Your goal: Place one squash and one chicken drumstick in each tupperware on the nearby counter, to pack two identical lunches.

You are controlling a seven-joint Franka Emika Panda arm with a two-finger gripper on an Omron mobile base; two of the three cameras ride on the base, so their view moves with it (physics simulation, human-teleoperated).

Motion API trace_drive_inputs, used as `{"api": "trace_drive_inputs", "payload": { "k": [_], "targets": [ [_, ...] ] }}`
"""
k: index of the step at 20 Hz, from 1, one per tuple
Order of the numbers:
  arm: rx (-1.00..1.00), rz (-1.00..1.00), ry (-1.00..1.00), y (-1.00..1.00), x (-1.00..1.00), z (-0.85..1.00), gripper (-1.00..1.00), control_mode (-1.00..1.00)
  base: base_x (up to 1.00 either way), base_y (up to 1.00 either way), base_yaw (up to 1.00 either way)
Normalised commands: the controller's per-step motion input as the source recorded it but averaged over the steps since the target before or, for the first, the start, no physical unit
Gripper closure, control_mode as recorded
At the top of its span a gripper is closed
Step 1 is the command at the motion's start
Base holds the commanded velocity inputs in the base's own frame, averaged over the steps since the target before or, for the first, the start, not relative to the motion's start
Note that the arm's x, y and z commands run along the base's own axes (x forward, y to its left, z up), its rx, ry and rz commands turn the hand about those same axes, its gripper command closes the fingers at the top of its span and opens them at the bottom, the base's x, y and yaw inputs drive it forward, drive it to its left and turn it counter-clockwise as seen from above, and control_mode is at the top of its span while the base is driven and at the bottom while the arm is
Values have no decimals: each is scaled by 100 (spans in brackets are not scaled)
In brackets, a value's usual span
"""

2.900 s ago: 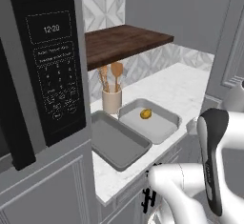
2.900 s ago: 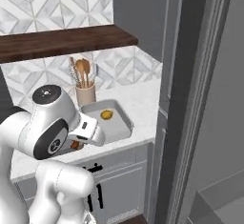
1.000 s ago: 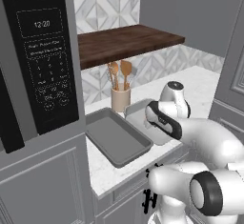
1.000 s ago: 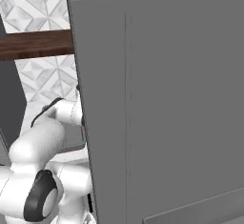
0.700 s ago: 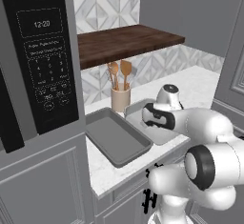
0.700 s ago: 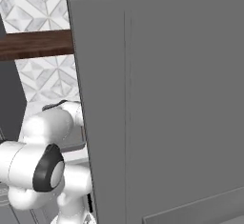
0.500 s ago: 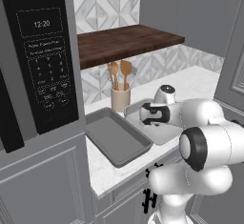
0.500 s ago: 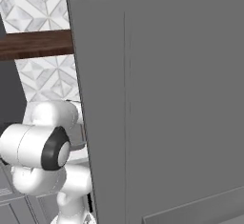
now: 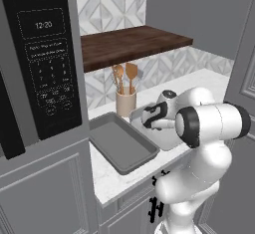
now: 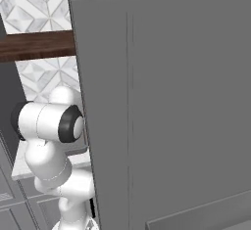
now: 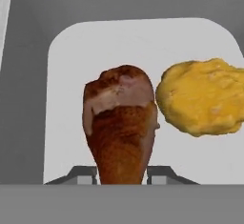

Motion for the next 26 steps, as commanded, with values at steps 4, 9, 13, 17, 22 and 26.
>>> {"api": "trace_drive_inputs", "payload": {
  "k": [4,9,13,17,22,26],
  "targets": [
    [0,0,-3,-1,0,20,-100,-100,0,0,0],
    [0,0,-14,-2,-55,57,-100,-100,0,0,0],
    [0,0,-17,0,-100,87,-100,-100,0,0,0],
    [0,-4,-23,7,-100,79,-100,-100,0,0,0],
    [0,-23,-12,-4,-100,92,-100,-100,0,0,0],
    [2,-39,0,-43,-94,90,-100,-100,0,0,0]
  ]
}}
